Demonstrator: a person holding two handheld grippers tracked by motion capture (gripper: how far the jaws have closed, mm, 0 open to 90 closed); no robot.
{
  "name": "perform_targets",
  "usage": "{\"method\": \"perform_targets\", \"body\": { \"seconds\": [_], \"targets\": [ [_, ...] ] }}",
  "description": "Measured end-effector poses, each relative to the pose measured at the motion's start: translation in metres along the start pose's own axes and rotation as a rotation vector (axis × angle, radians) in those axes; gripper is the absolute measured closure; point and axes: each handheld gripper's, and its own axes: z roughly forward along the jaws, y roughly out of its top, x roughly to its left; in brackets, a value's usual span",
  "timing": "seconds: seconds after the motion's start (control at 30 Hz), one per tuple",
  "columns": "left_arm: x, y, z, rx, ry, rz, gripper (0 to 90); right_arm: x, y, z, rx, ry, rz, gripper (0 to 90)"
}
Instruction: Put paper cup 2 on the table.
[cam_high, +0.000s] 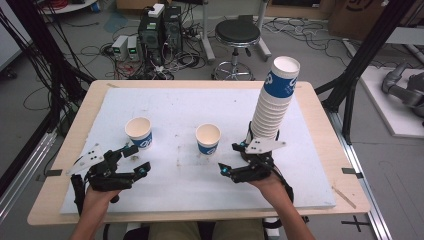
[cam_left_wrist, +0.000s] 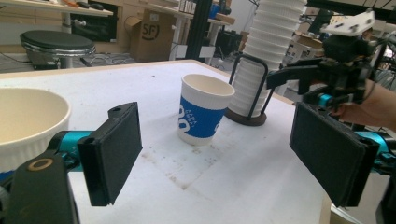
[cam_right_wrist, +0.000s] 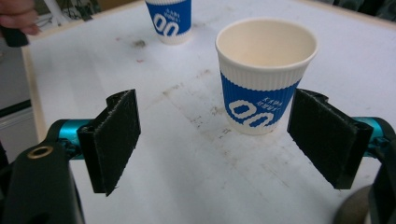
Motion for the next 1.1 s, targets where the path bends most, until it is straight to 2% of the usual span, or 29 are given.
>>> {"method": "perform_targets", "body": {
  "seconds": [0.03,0.1,0.17,0.2,0.27,0.33,0.37,0.57,0.77,1.1],
  "targets": [
    [-0.002,0.001,0.001,-0.001,0.001,0.007,16.7,0.0,0.0,0.0,0.0,0.0,0.0,17.5],
    [-0.005,0.004,0.002,-0.008,0.01,0.016,16.7,0.002,-0.004,-0.02,-0.026,-0.014,-0.015,17.5],
    [-0.006,0.005,0.002,-0.01,0.009,0.018,16.7,0.002,-0.005,-0.026,-0.033,-0.025,-0.022,17.5],
    [-0.008,0.009,0.002,-0.019,0.004,0.017,16.7,0.001,-0.008,-0.039,-0.047,-0.054,-0.027,17.5],
    [-0.01,0.013,0.004,-0.028,0.0,0.021,16.7,-0.001,-0.011,-0.05,-0.056,-0.082,-0.023,17.5],
    [-0.011,0.015,0.005,-0.029,-0.004,0.025,16.7,-0.002,-0.011,-0.056,-0.055,-0.1,-0.024,17.6],
    [-0.013,0.018,0.006,-0.026,-0.01,0.034,16.7,-0.004,-0.013,-0.067,-0.047,-0.133,-0.023,17.5],
    [-0.013,0.021,0.009,-0.025,-0.011,0.035,16.7,-0.014,-0.019,-0.096,-0.06,-0.205,0.003,17.5],
    [-0.011,0.022,0.01,-0.034,-0.02,0.031,16.7,-0.017,-0.023,-0.107,-0.069,-0.251,0.025,17.5],
    [-0.012,0.021,0.012,-0.023,-0.019,0.043,16.7,-0.02,-0.026,-0.112,-0.089,-0.259,0.034,17.5]
  ]
}}
